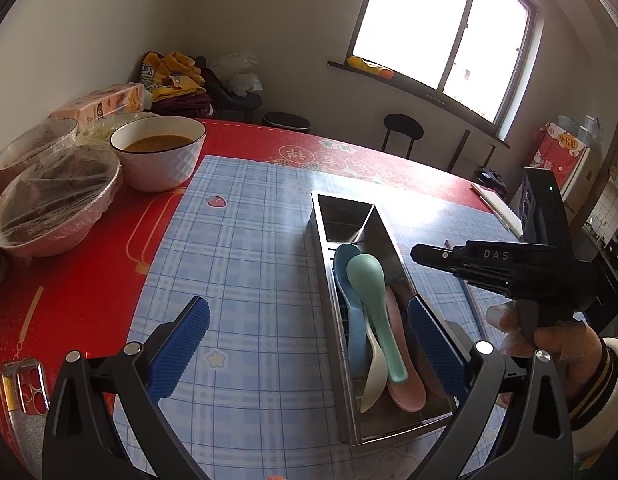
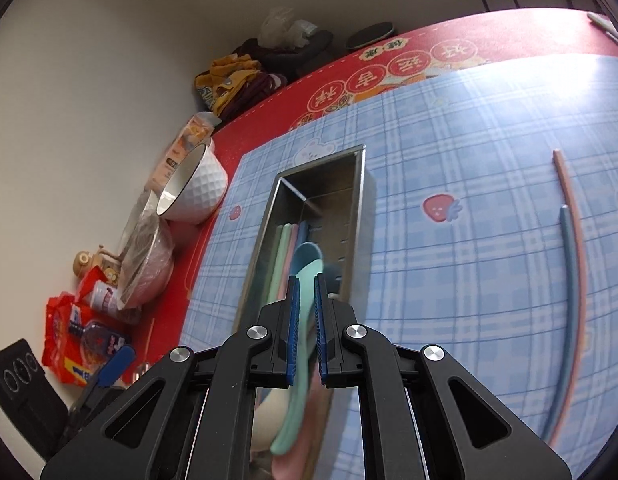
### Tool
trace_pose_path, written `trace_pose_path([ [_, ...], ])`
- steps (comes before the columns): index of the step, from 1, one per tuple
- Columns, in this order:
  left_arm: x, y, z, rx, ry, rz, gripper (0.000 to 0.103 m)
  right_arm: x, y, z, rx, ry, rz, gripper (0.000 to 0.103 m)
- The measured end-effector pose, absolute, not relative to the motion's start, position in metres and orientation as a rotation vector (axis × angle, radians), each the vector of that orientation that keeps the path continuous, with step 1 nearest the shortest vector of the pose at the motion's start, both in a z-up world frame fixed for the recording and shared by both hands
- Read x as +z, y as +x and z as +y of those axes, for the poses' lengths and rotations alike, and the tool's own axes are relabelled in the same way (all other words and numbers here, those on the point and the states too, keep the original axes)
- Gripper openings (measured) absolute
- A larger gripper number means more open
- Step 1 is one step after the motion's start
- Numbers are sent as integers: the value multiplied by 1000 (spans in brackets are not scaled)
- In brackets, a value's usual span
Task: Organize utensils
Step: 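Move the left tool to the loose chopsticks and grasp the blue chopstick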
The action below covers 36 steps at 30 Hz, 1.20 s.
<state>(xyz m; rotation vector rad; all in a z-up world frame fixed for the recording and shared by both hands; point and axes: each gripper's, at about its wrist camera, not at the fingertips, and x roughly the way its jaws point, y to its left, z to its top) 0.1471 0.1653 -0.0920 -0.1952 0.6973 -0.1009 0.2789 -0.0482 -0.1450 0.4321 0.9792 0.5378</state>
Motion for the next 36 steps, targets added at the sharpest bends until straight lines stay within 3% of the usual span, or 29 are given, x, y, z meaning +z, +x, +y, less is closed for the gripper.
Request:
trace_pose_path([
  [10, -91, 172, 80, -132, -34, 737, 97, -144, 278, -135, 420, 218, 813, 8],
  [21, -122, 219, -29, -193, 70, 848, 95, -157, 290, -214, 405, 268, 757, 8],
  [23, -131, 225, -47, -210, 93, 875, 89, -161, 292, -225, 405, 313, 770, 8],
  [31, -161, 249, -73, -221, 39, 971, 35, -166, 292, -244, 431, 471, 801, 8],
  [33, -164, 251, -76, -242, 17, 988, 28, -168, 290, -244, 440, 480, 810, 8],
  [36, -167, 251, -82, -257, 12, 1000, 28, -167, 289, -243, 450, 496, 812, 8],
])
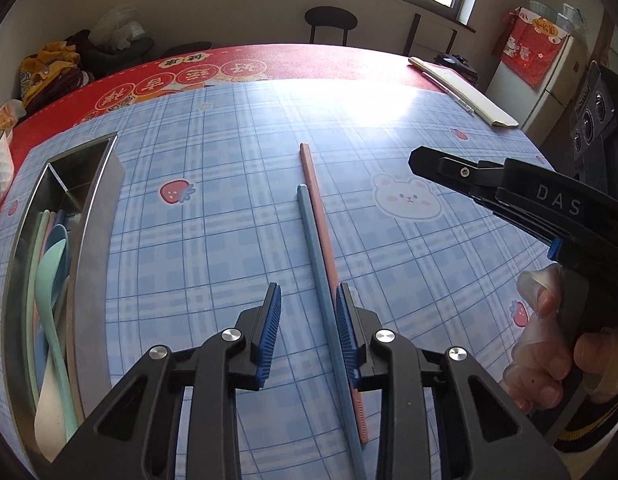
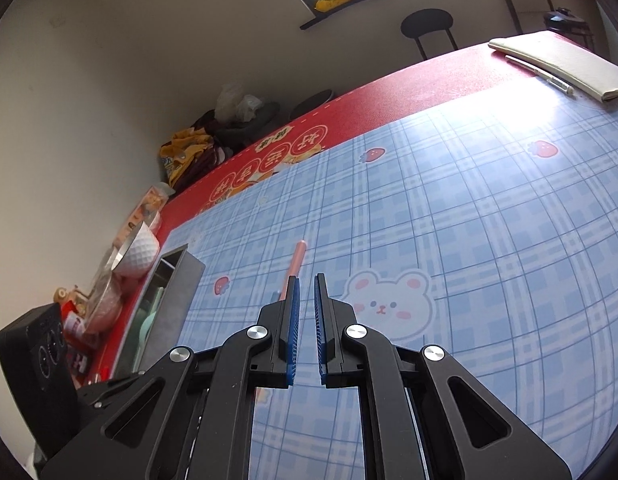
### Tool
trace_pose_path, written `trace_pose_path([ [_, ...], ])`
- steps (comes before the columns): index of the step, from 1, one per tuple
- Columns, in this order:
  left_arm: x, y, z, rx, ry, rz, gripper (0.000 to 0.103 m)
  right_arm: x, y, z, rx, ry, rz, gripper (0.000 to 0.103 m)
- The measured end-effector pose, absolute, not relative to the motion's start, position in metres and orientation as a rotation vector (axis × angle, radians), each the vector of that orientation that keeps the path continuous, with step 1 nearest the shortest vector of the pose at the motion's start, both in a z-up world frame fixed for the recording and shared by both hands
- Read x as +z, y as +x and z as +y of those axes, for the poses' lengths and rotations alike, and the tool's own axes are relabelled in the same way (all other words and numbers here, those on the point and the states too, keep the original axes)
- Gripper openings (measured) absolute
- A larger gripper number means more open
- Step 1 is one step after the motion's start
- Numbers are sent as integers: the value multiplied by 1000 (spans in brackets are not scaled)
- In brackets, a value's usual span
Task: Organize utensils
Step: 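Move the left tool to the loose chopsticks and grasp the blue chopstick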
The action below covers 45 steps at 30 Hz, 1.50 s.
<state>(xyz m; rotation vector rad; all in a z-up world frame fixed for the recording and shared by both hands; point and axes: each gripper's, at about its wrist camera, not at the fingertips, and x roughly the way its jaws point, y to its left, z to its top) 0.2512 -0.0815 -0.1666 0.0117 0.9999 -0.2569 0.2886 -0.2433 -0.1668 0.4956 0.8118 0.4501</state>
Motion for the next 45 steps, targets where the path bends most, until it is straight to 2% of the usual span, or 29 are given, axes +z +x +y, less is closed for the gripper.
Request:
trace_pose_path([
  [2, -169, 251, -85, -264, 16, 1007, 27, -165, 287, -244, 453, 502, 806, 8],
  [7, -171, 249, -89, -252, 48, 988, 16, -163, 285, -250, 445, 519, 795, 8],
  [9, -171, 248, -91, -247, 59, 984, 15, -164, 286, -250, 442, 519, 797, 8],
  [20, -171, 240, -75, -199, 54, 981, 16, -166, 288, -249, 434, 522, 809, 8],
  [24, -174, 233, -84, -212, 105, 980, 22, -167, 288, -250, 432, 522, 813, 8],
  [45, -180, 225, -81, -187, 97, 888, 23, -174, 291, -245, 426, 515, 835, 8],
])
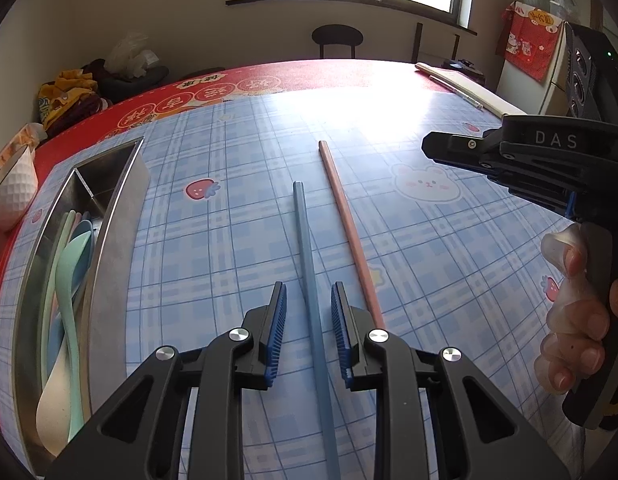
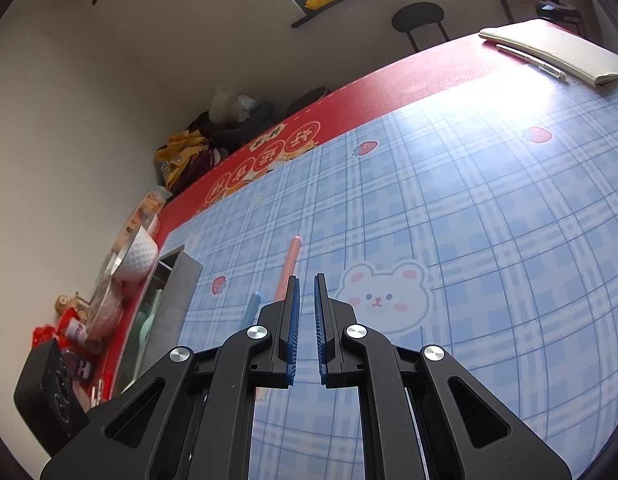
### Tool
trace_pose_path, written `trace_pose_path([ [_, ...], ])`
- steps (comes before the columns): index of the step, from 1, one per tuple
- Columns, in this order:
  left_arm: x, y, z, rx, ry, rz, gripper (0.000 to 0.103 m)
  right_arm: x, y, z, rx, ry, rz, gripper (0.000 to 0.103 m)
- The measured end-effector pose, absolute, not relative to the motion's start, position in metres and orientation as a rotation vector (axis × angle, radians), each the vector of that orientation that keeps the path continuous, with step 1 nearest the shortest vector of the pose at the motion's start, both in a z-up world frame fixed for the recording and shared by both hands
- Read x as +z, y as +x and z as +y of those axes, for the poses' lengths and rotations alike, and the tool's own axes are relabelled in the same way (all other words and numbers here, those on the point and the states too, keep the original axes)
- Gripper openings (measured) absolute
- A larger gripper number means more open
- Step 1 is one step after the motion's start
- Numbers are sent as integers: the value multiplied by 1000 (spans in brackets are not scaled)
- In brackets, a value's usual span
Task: Organize utensils
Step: 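Move the left tool to the loose chopsticks and grasp the blue chopstick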
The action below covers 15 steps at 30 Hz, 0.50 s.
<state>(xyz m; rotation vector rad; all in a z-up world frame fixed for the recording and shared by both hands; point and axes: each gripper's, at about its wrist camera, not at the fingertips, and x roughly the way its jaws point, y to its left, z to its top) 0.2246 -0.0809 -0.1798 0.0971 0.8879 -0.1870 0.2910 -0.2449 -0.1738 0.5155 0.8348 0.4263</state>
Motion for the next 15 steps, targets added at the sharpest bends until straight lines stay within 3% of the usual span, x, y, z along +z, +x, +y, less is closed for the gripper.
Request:
trace_pose_path([
  [2, -180, 223, -81, -187, 92, 884, 21, -176, 291, -243, 423, 509, 842, 8],
  [4, -180, 220, -79, -193, 77, 879, 6, -177, 292, -241, 422, 501, 848, 8],
  [15, -169, 209, -54, -168, -57, 793, 6, -182, 291, -228, 450, 461, 879, 8],
])
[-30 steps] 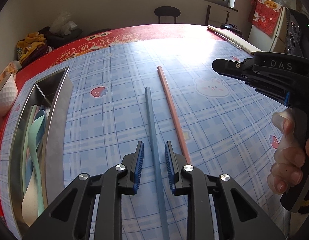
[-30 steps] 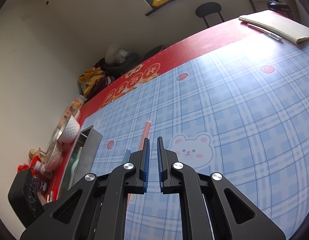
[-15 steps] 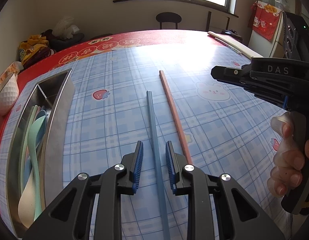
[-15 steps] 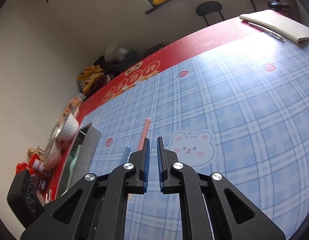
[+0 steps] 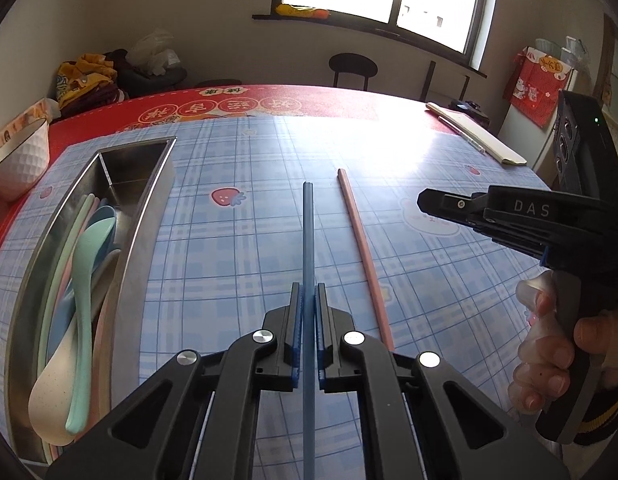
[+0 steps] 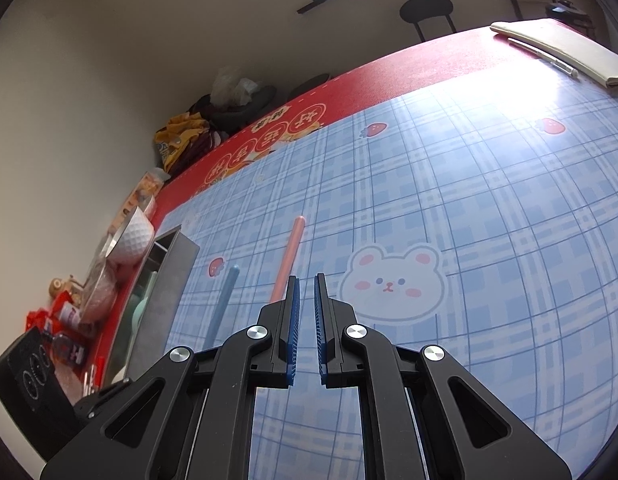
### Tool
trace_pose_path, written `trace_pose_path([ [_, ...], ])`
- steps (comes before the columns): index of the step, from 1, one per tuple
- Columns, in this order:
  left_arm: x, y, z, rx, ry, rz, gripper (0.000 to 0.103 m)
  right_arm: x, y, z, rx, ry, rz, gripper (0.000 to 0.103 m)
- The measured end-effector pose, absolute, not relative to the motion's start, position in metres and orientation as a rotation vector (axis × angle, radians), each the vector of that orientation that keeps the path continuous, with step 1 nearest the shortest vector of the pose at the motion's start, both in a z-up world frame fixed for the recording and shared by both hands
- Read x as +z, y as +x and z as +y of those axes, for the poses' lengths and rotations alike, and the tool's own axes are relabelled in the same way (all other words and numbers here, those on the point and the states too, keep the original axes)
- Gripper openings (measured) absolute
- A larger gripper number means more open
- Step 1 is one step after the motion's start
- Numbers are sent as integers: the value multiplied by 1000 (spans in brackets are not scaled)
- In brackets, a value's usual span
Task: Organize utensils
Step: 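Move the left tool to the loose chopsticks and grasp the blue chopstick, then grasp the pink chopstick with the right tool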
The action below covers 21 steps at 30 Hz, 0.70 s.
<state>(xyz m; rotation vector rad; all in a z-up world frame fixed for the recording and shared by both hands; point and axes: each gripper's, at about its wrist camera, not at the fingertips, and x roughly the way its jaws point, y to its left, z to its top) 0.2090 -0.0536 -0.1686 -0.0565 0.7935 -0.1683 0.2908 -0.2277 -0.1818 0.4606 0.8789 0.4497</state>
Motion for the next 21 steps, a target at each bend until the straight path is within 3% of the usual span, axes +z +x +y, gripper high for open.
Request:
trace_pose_path([
  [21, -154, 190, -8, -146, -304, 649, 6, -179, 300, -175, 420, 169, 947, 8],
])
